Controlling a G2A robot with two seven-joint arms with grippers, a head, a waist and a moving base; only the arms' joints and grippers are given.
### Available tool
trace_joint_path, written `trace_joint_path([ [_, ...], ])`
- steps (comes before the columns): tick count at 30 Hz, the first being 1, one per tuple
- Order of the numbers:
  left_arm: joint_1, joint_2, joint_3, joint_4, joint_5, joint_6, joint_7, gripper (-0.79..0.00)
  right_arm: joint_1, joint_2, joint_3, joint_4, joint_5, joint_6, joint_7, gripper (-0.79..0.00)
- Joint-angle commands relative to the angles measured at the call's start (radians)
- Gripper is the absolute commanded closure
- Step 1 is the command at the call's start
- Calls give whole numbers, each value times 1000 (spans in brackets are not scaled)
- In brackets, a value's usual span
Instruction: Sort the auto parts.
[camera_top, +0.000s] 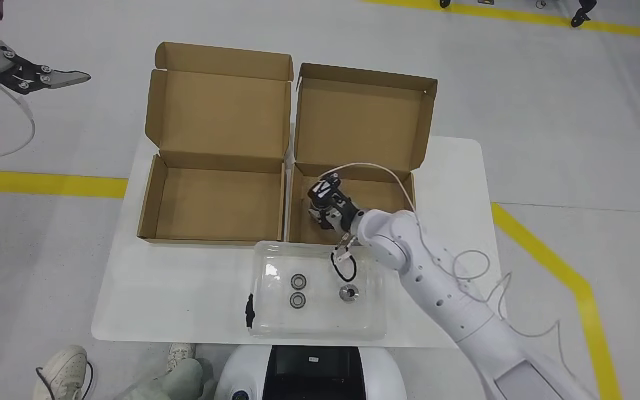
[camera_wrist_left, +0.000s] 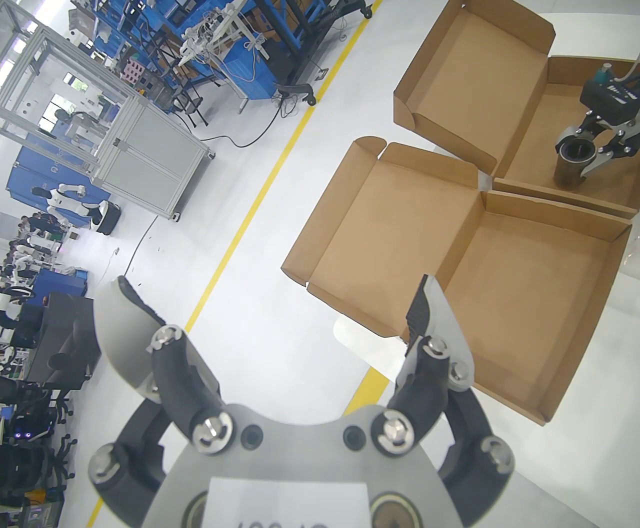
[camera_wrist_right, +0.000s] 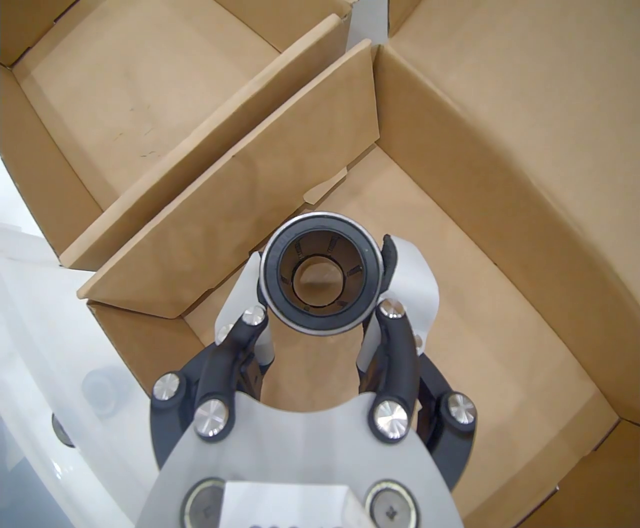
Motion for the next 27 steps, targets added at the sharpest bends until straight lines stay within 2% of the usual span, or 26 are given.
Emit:
trace_joint_path([
  [1,0,0,0,0,0,0,0,-785,-8,2,6,-11,-3,-3,-2,-326],
  [16,0,0,0,0,0,0,0,-785,-46,10,40,-62,-41,-17,-10,-326],
  [21,0,0,0,0,0,0,0,-785,-80,20,59,-149,-69,-28,-10,-345],
  [27,0,0,0,0,0,0,0,-785,-154,40,88,-297,-89,-104,5,-372],
])
